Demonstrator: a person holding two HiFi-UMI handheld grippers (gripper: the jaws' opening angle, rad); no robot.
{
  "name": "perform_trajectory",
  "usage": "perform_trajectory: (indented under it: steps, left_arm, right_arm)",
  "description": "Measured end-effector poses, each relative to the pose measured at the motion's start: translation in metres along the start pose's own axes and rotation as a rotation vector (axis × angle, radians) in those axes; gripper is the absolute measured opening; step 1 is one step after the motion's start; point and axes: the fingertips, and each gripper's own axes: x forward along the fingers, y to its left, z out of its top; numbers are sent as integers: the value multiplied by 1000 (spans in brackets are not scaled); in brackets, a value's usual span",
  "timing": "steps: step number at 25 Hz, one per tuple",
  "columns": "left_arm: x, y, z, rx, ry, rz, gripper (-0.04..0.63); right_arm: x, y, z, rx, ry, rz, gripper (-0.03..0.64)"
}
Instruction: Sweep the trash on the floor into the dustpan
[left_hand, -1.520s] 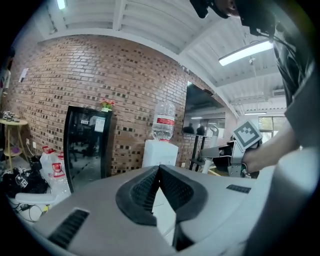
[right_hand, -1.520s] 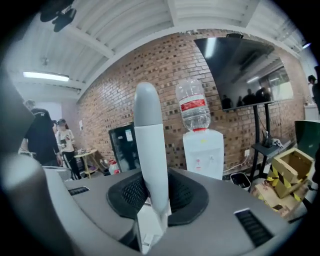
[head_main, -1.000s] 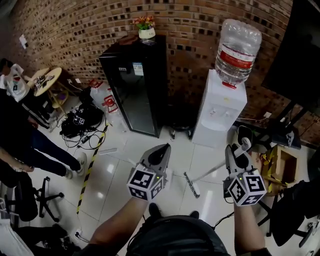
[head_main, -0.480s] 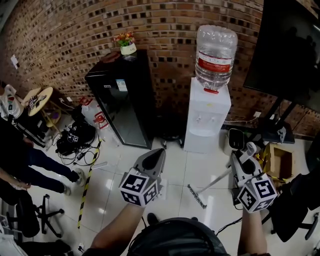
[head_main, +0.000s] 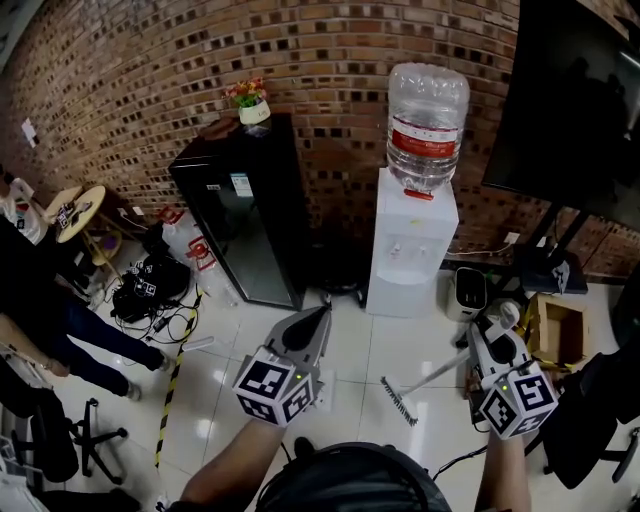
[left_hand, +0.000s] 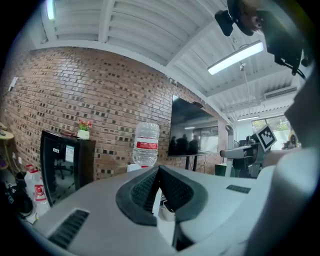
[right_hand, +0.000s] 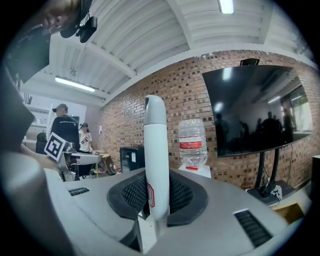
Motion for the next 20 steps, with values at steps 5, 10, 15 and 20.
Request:
perform_trajectory:
  steps: [5,10,15,20]
  left_arm:
    - [-3,-2,0,5,-3,-21,11]
    - [-4,-8,0,47,4,-22,11]
    - [-7,-9,1,51,2,-17,12]
    - [-13,-7,1,51,-4,-3,12]
  right_arm:
    - [-1,4,4,6,-10,4,86]
    - [-3,5,6,14,-16,12,86]
    - [-4,9,7,15,-25,16,86]
    - [-8,8,12,12,-55,2,86]
